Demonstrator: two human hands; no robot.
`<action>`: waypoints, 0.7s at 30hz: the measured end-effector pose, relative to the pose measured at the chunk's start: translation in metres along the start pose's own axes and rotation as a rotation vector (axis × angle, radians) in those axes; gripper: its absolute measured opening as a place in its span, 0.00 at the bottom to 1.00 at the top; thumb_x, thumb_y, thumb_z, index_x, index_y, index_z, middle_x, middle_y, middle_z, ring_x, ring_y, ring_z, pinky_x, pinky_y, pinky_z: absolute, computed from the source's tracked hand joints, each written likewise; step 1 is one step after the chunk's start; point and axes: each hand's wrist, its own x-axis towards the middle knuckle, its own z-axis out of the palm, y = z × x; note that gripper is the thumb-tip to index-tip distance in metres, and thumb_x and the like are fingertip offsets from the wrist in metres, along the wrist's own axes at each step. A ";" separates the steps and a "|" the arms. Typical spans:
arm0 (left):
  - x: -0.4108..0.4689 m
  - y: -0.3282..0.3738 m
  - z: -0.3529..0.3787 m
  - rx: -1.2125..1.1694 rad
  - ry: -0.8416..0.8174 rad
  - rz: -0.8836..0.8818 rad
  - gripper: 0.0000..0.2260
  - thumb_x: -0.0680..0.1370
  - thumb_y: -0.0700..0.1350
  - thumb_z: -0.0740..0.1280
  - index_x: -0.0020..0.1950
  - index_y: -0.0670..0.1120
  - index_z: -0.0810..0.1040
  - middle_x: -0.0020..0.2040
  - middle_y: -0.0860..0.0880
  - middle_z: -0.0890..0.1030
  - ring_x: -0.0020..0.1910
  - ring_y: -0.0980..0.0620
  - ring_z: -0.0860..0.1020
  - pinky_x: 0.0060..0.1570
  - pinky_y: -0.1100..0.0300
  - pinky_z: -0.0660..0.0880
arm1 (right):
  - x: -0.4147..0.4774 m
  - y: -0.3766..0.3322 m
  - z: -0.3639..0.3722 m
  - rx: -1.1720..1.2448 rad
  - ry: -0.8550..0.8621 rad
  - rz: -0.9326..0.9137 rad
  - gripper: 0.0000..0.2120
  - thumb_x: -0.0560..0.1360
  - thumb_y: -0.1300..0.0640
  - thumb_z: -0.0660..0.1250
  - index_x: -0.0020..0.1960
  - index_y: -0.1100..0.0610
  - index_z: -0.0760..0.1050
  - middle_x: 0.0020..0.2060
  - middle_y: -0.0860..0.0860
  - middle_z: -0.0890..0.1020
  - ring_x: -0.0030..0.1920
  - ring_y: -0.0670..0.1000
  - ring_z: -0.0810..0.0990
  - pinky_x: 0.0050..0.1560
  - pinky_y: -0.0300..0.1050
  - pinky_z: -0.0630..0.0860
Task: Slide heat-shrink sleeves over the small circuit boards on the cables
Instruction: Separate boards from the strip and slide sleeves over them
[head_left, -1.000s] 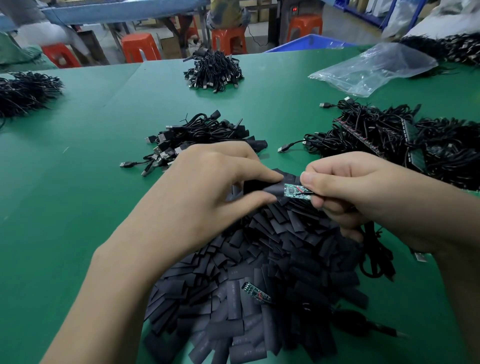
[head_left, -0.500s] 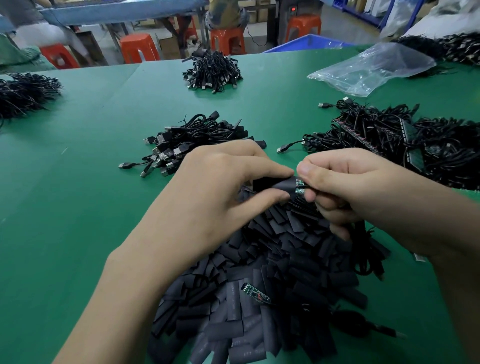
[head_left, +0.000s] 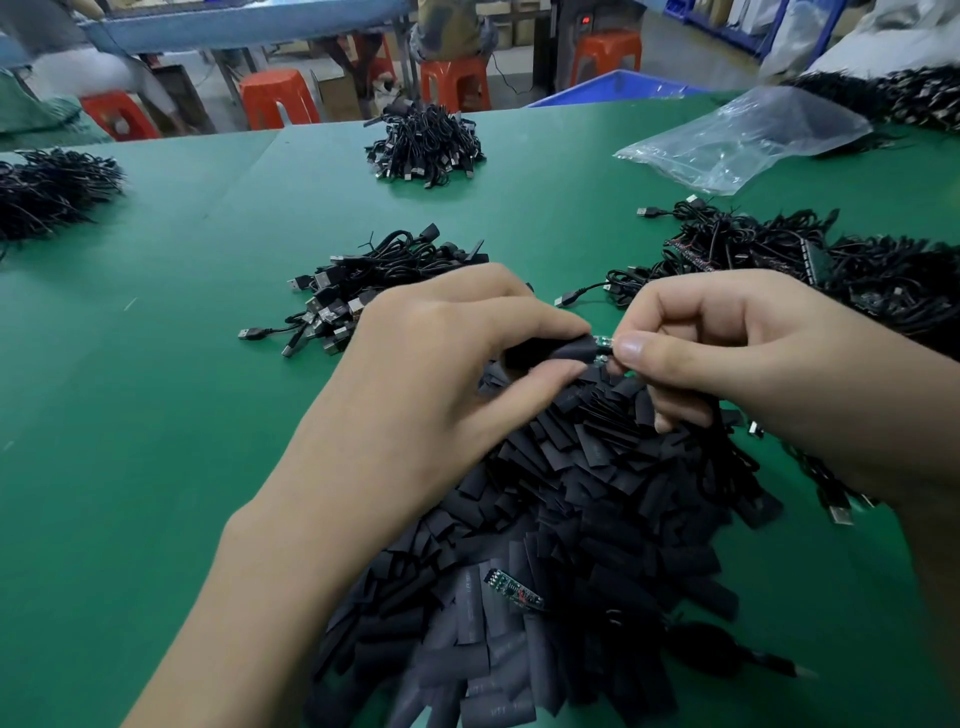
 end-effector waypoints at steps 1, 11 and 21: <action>0.000 0.001 0.002 -0.001 -0.003 -0.003 0.06 0.77 0.45 0.75 0.53 0.47 0.87 0.45 0.51 0.84 0.43 0.55 0.82 0.47 0.59 0.77 | 0.000 0.000 0.000 0.003 0.006 0.000 0.10 0.76 0.54 0.69 0.38 0.56 0.80 0.24 0.55 0.73 0.30 0.52 0.72 0.31 0.31 0.71; 0.000 0.003 0.005 -0.021 0.016 -0.002 0.07 0.78 0.45 0.75 0.55 0.46 0.87 0.46 0.51 0.84 0.45 0.54 0.82 0.49 0.59 0.77 | -0.001 -0.002 0.001 0.025 -0.015 -0.007 0.09 0.73 0.48 0.68 0.39 0.53 0.82 0.25 0.52 0.76 0.31 0.50 0.73 0.36 0.35 0.71; -0.001 0.000 0.007 0.022 0.049 0.031 0.07 0.77 0.44 0.76 0.55 0.46 0.87 0.46 0.50 0.84 0.44 0.53 0.82 0.46 0.58 0.77 | -0.001 0.000 0.001 0.017 -0.004 -0.027 0.09 0.78 0.56 0.68 0.40 0.55 0.83 0.29 0.52 0.78 0.31 0.49 0.77 0.38 0.37 0.74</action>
